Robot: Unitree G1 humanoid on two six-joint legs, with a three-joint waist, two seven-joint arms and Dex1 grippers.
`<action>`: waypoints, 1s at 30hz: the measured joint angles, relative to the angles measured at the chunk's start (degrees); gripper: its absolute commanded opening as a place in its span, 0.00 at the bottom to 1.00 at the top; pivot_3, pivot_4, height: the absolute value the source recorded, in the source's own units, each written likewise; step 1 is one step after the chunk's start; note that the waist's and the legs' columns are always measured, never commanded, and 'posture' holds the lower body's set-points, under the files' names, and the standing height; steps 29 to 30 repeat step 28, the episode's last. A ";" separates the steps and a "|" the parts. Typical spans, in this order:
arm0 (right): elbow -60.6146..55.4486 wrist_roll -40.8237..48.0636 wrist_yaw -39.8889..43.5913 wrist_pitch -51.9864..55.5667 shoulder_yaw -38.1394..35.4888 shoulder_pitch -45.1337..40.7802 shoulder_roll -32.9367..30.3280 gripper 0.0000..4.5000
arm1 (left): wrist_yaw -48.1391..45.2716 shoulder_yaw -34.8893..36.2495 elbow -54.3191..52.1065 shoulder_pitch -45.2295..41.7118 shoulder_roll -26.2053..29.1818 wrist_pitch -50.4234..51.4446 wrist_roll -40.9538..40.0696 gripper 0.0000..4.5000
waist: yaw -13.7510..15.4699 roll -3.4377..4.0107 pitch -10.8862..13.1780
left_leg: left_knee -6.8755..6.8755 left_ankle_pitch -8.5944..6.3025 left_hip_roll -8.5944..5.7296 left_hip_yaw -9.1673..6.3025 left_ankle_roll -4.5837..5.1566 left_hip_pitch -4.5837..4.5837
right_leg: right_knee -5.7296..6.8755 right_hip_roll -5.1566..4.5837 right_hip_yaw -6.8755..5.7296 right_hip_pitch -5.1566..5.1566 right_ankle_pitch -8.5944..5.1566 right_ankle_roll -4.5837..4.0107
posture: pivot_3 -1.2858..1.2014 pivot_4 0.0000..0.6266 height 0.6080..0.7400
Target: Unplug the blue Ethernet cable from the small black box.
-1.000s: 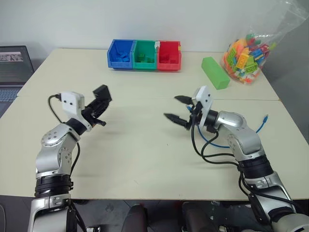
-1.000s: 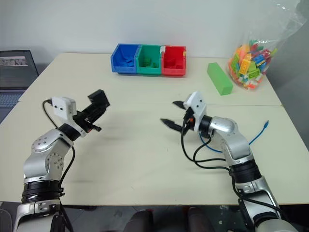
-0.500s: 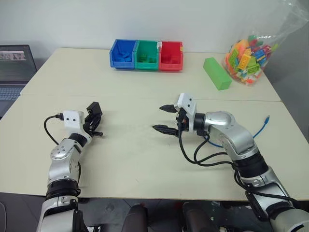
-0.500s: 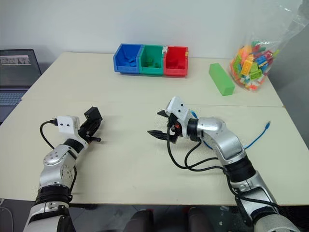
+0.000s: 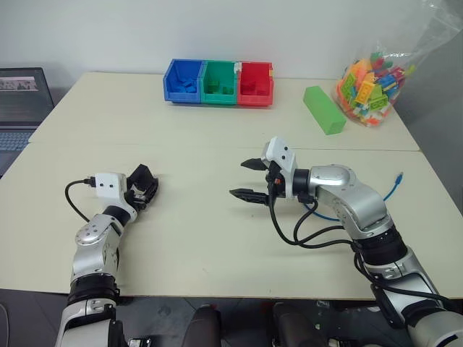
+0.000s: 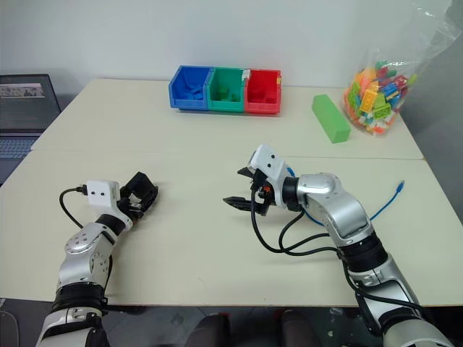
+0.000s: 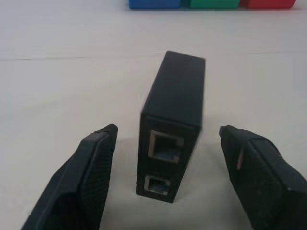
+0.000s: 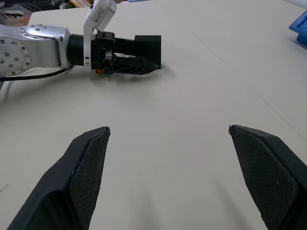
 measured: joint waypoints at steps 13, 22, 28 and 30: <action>-5.84 1.98 4.11 1.48 -1.05 3.64 -6.18 0.94 | -0.80 0.44 -33.33 21.24 8.50 15.32 -0.48 0.98 | -0.05 -0.01 0.00 | -0.01 0.00 0.05 -0.04 0.00 0.01 | -0.02 -0.04 0.08 0.02 0.00 0.00 | 0.52 0.24 1.00; -4.48 4.36 13.37 -5.18 -6.95 8.13 -15.79 0.94 | -15.39 11.04 -47.13 31.04 21.73 25.52 -10.76 0.98 | -0.06 0.04 0.03 | -0.07 -0.01 0.05 0.03 0.01 0.16 | -0.05 0.04 0.06 0.07 -0.02 0.01 | 0.52 0.24 1.00; -0.82 6.34 19.45 -5.58 -9.41 7.31 -20.84 0.94 | -20.71 16.44 -46.98 28.86 26.79 30.14 -15.55 0.98 | -0.08 0.04 0.03 | -0.12 -0.01 0.05 0.13 0.01 0.23 | -0.09 0.06 0.13 0.09 -0.02 0.01 | 0.52 0.24 1.00; -0.82 6.34 19.45 -5.58 -9.41 7.31 -20.84 0.94 | -20.71 16.44 -46.98 28.86 26.79 30.14 -15.55 0.98 | -0.08 0.04 0.03 | -0.12 -0.01 0.05 0.13 0.01 0.23 | -0.09 0.06 0.13 0.09 -0.02 0.01 | 0.52 0.24 1.00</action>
